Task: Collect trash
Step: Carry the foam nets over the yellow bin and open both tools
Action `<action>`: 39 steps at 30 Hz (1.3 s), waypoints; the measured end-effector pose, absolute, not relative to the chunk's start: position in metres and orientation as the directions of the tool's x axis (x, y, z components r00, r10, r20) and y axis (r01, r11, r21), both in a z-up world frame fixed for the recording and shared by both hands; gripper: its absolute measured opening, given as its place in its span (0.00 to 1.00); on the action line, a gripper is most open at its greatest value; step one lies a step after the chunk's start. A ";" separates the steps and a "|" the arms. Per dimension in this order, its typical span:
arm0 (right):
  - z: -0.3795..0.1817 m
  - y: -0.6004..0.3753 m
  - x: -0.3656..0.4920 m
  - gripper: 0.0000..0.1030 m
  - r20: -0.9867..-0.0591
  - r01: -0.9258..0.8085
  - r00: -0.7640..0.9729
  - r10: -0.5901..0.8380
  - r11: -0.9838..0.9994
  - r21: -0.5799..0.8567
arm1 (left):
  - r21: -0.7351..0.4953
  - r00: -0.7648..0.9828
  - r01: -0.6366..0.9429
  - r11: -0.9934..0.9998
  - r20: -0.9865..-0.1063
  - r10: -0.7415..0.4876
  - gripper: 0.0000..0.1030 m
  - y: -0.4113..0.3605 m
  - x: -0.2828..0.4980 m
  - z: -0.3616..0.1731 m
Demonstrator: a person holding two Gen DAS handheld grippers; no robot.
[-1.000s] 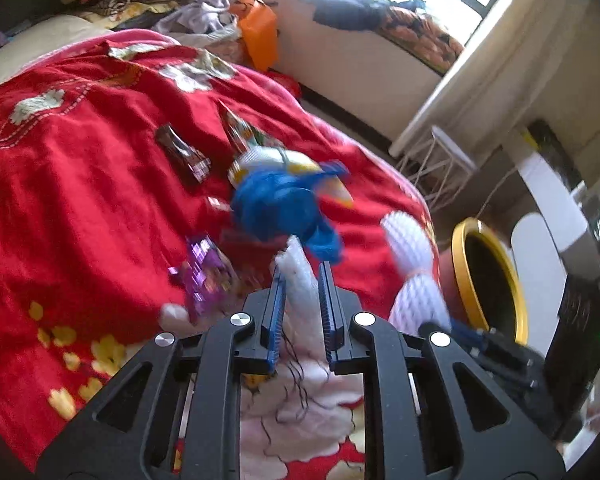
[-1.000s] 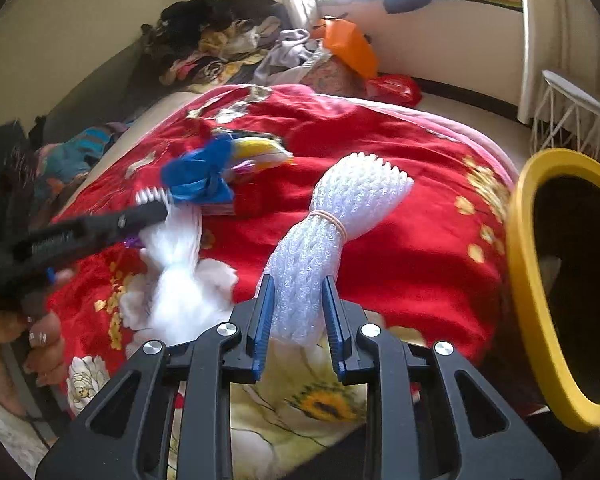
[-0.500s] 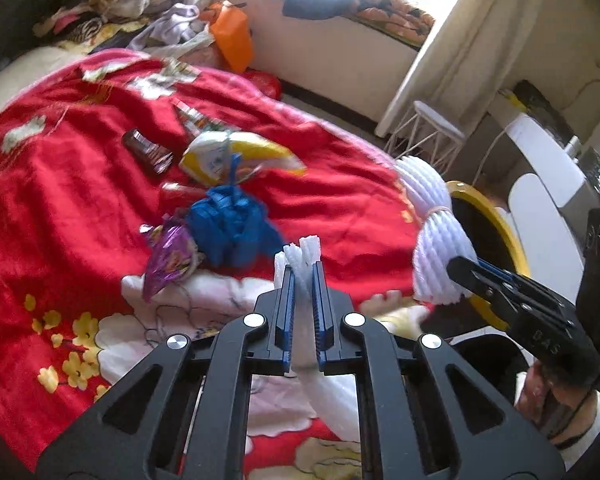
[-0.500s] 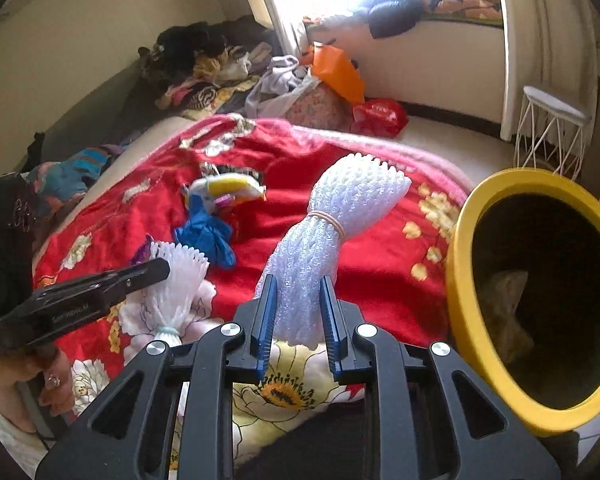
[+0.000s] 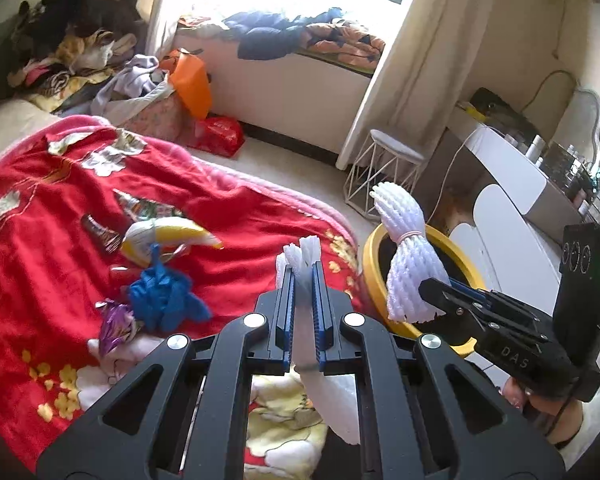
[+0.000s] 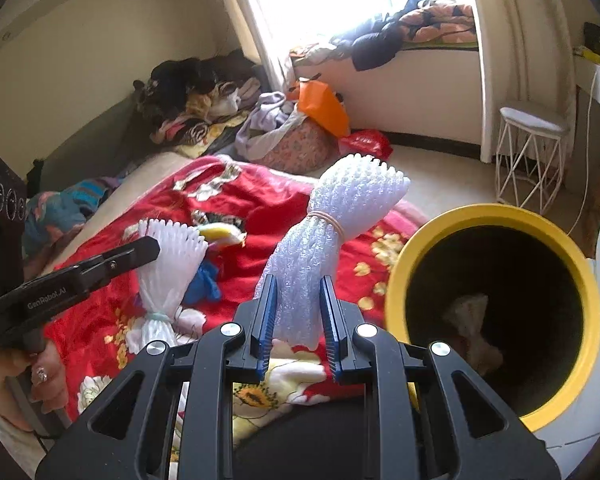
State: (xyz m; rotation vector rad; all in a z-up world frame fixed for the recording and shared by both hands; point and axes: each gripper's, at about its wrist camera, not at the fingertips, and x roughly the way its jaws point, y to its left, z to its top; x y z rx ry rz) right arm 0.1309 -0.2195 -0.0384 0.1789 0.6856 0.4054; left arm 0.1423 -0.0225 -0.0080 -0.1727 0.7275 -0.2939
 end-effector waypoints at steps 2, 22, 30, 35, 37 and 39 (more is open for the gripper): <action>-0.035 -0.227 0.131 0.20 -0.569 -0.294 0.709 0.417 0.908 0.298 | -0.249 0.712 0.208 0.946 -0.625 -0.321 0.05 -0.028 0.144 -0.005; -0.033 -0.286 0.121 0.20 -0.578 -0.178 0.759 0.300 0.949 0.259 | -0.200 0.731 0.265 0.943 -0.597 -0.332 0.05 -0.084 0.145 0.003; -0.047 -0.318 0.127 0.20 -0.608 -0.105 0.754 0.248 0.960 0.261 | -0.178 0.721 0.289 0.941 -0.606 -0.336 0.05 -0.110 0.152 -0.002; -0.059 -0.335 0.132 0.20 -0.633 -0.069 0.741 0.225 0.963 0.261 | -0.166 0.713 0.301 0.939 -0.615 -0.337 0.05 -0.128 0.158 -0.007; -0.063 -0.339 0.133 0.20 -0.642 -0.061 0.735 0.218 0.964 0.258 | -0.158 0.710 0.309 0.938 -0.618 -0.338 0.05 -0.136 0.161 -0.010; -0.067 -0.343 0.134 0.20 -0.650 -0.053 0.730 0.209 0.966 0.251 | -0.145 0.708 0.319 0.937 -0.621 -0.337 0.05 -0.144 0.164 -0.012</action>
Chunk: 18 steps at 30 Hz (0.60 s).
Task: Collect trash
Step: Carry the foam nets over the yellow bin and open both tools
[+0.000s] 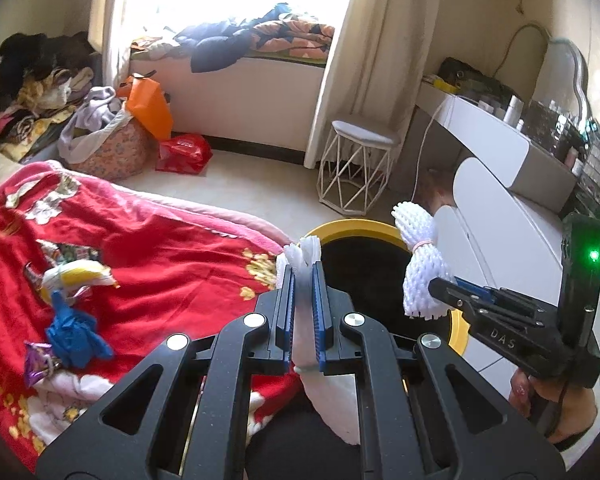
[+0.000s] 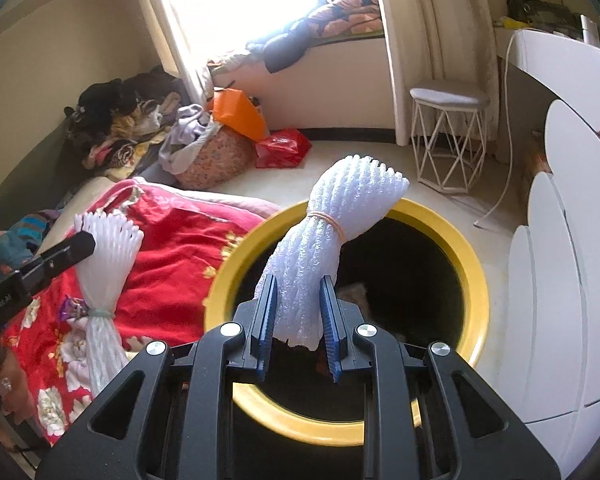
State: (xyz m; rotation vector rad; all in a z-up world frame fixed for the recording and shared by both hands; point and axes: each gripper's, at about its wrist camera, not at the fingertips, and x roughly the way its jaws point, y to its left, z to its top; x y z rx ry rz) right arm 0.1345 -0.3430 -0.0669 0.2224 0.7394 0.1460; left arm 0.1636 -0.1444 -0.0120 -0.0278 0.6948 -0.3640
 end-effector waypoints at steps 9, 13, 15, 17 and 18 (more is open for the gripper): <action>-0.084 -0.363 0.136 0.20 -0.674 -0.024 0.708 0.211 0.961 0.275 | -0.105 0.686 0.349 0.931 -0.648 -0.330 0.05 -0.183 0.187 -0.033; -0.089 -0.370 0.139 0.23 -0.685 -0.011 0.696 0.218 0.956 0.294 | -0.100 0.681 0.357 0.929 -0.653 -0.332 0.06 -0.194 0.198 -0.040; -0.093 -0.373 0.139 0.26 -0.692 -0.003 0.687 0.220 0.954 0.300 | -0.108 0.679 0.357 0.928 -0.651 -0.338 0.08 -0.196 0.203 -0.041; -0.095 -0.375 0.141 0.33 -0.697 0.003 0.681 0.223 0.952 0.307 | -0.120 0.672 0.353 0.928 -0.657 -0.341 0.33 -0.196 0.208 -0.043; -0.096 -0.374 0.141 0.38 -0.699 0.003 0.681 0.218 0.954 0.301 | -0.121 0.676 0.345 0.931 -0.655 -0.336 0.55 -0.195 0.208 -0.042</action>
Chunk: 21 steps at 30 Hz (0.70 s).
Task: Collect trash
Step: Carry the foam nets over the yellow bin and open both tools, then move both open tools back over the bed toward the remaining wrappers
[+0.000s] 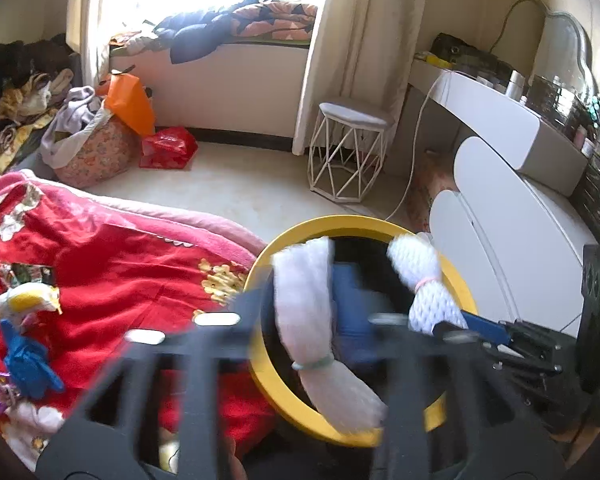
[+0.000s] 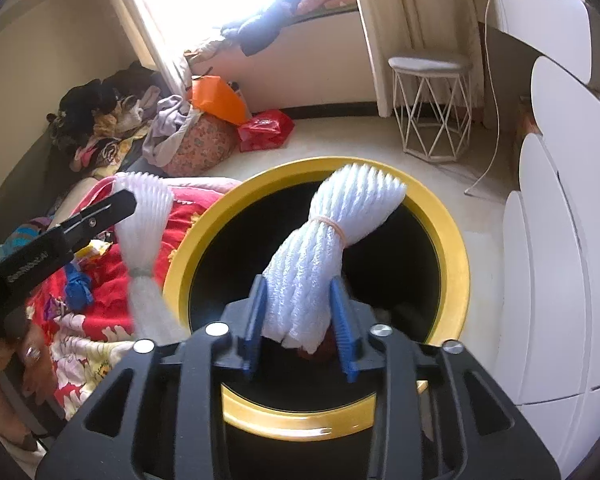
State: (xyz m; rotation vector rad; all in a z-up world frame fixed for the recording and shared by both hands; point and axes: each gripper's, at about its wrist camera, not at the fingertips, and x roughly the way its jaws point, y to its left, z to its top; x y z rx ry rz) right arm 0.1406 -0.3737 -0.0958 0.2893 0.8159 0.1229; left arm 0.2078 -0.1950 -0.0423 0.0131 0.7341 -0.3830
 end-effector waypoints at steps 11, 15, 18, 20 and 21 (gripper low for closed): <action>-0.082 -0.358 0.133 0.68 -0.640 -0.005 0.749 0.171 0.967 0.253 | -0.138 0.739 0.255 0.957 -0.611 -0.285 0.89 -0.145 0.175 -0.030; -0.070 -0.344 0.129 0.70 -0.609 -0.039 0.772 0.182 0.970 0.240 | -0.128 0.773 0.218 0.968 -0.583 -0.251 0.90 -0.125 0.164 -0.023; -0.058 -0.330 0.124 0.71 -0.579 -0.082 0.789 0.204 0.970 0.230 | -0.141 0.795 0.194 0.971 -0.556 -0.240 0.89 -0.109 0.156 -0.014; -0.052 -0.320 0.122 0.71 -0.568 -0.109 0.793 0.222 0.968 0.226 | -0.140 0.808 0.181 0.973 -0.543 -0.228 0.89 -0.100 0.152 -0.009; -0.050 -0.315 0.122 0.71 -0.565 -0.120 0.792 0.229 0.967 0.224 | -0.138 0.813 0.174 0.975 -0.539 -0.221 0.90 -0.095 0.150 -0.007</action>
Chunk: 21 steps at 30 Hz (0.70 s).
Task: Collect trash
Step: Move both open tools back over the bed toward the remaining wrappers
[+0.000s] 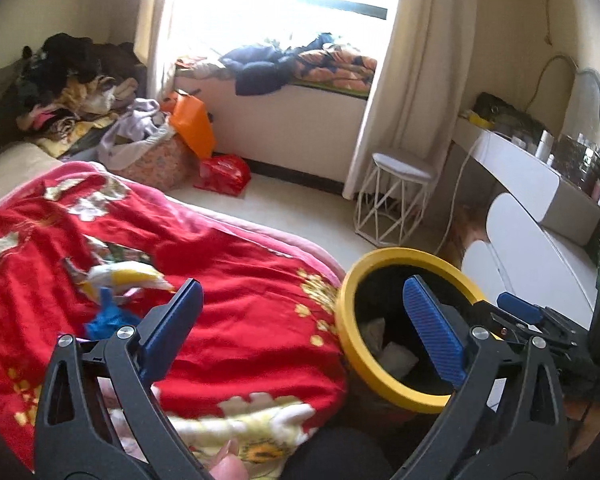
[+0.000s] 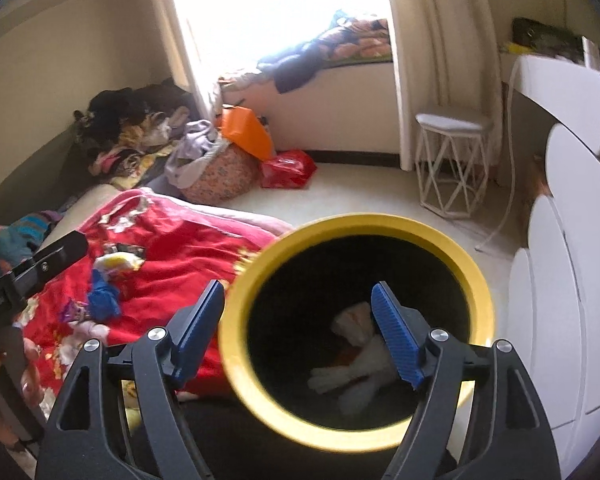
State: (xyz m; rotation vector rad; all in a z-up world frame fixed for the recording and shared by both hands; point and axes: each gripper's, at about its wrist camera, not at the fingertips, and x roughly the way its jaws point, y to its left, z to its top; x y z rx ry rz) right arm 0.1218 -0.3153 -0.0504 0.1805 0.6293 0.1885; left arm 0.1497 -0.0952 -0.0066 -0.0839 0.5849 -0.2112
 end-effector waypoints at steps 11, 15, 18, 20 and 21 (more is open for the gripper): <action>-0.032 -0.240 0.123 0.71 -0.562 -0.282 0.763 0.321 0.946 0.158 | -0.178 0.851 0.081 0.981 -0.500 -0.161 0.89 -0.035 0.130 0.007; -0.028 -0.215 0.128 0.71 -0.563 -0.329 0.749 0.348 0.934 0.139 | -0.196 0.856 0.046 0.980 -0.497 -0.140 0.89 -0.011 0.128 0.010; -0.025 -0.196 0.129 0.71 -0.562 -0.361 0.742 0.365 0.924 0.123 | -0.197 0.863 0.021 0.980 -0.491 -0.117 0.89 0.005 0.123 0.011; -0.024 -0.187 0.131 0.71 -0.561 -0.377 0.740 0.372 0.919 0.112 | -0.204 0.866 0.003 0.979 -0.489 -0.105 0.89 0.016 0.120 0.010; -0.024 -0.182 0.132 0.71 -0.562 -0.388 0.735 0.379 0.915 0.109 | -0.208 0.866 -0.004 0.978 -0.489 -0.101 0.89 0.020 0.119 0.010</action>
